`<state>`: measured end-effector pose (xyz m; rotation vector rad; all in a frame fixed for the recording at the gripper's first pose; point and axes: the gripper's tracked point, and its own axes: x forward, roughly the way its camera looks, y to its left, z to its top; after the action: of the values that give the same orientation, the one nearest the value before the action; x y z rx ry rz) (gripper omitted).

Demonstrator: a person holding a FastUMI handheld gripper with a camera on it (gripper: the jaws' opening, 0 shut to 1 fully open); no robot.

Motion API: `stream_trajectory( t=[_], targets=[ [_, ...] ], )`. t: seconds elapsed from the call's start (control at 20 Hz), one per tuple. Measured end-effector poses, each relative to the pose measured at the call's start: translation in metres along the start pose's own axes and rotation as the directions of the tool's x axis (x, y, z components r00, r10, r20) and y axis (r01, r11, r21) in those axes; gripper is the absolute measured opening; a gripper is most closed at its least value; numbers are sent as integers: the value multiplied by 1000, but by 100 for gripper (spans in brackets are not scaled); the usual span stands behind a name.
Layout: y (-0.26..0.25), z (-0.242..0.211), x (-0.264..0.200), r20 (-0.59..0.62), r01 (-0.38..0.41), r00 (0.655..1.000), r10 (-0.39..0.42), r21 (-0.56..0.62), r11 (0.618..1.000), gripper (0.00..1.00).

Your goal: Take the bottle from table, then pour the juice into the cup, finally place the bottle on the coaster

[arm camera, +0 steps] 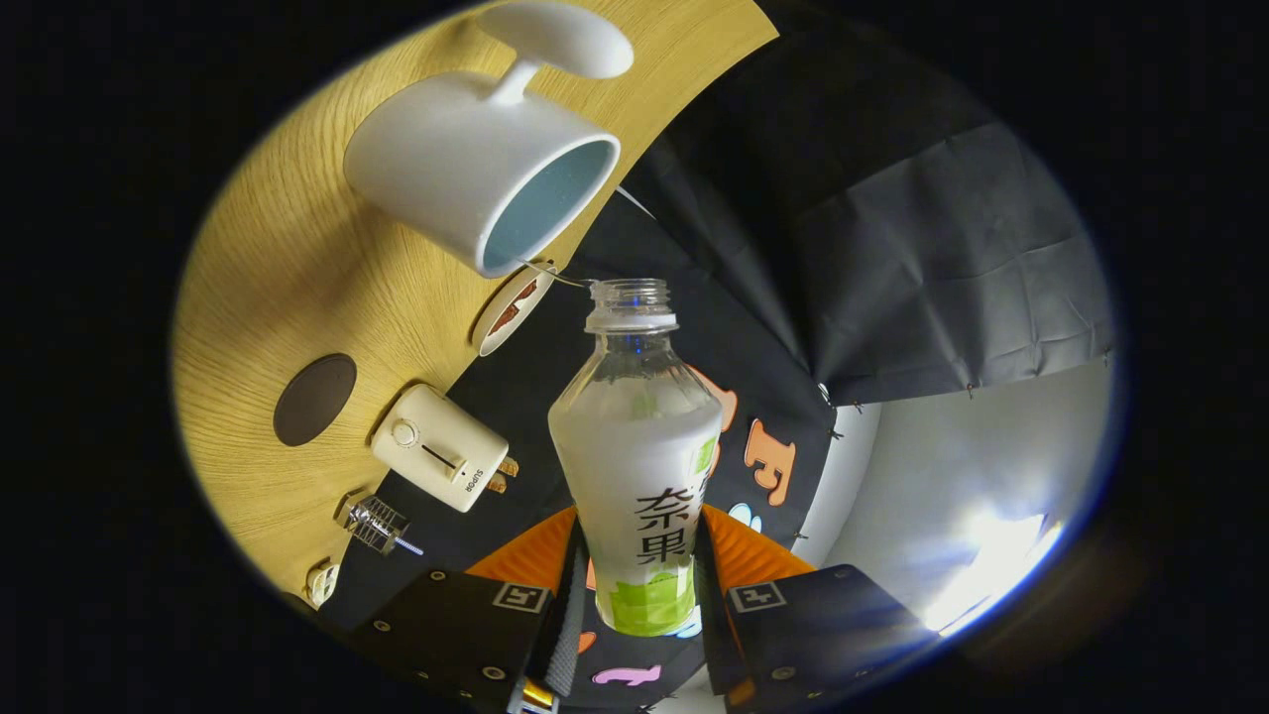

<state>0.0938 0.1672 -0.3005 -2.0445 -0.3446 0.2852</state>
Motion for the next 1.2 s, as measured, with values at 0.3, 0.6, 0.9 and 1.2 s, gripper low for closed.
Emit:
stream_trajectory(
  t=[0.3, 0.6, 0.9, 1.2],
  targets=[
    [5, 2, -2, 5, -9, 1000, 8, 25, 1000, 51],
    [48, 6, -13, 1, -155, 987, 158, 192, 969, 51],
    [91, 14, -24, -6, -266, 949, 315, 524, 809, 52],
    [113, 29, -31, 41, -283, 908, 418, 795, 537, 52]
  ],
)
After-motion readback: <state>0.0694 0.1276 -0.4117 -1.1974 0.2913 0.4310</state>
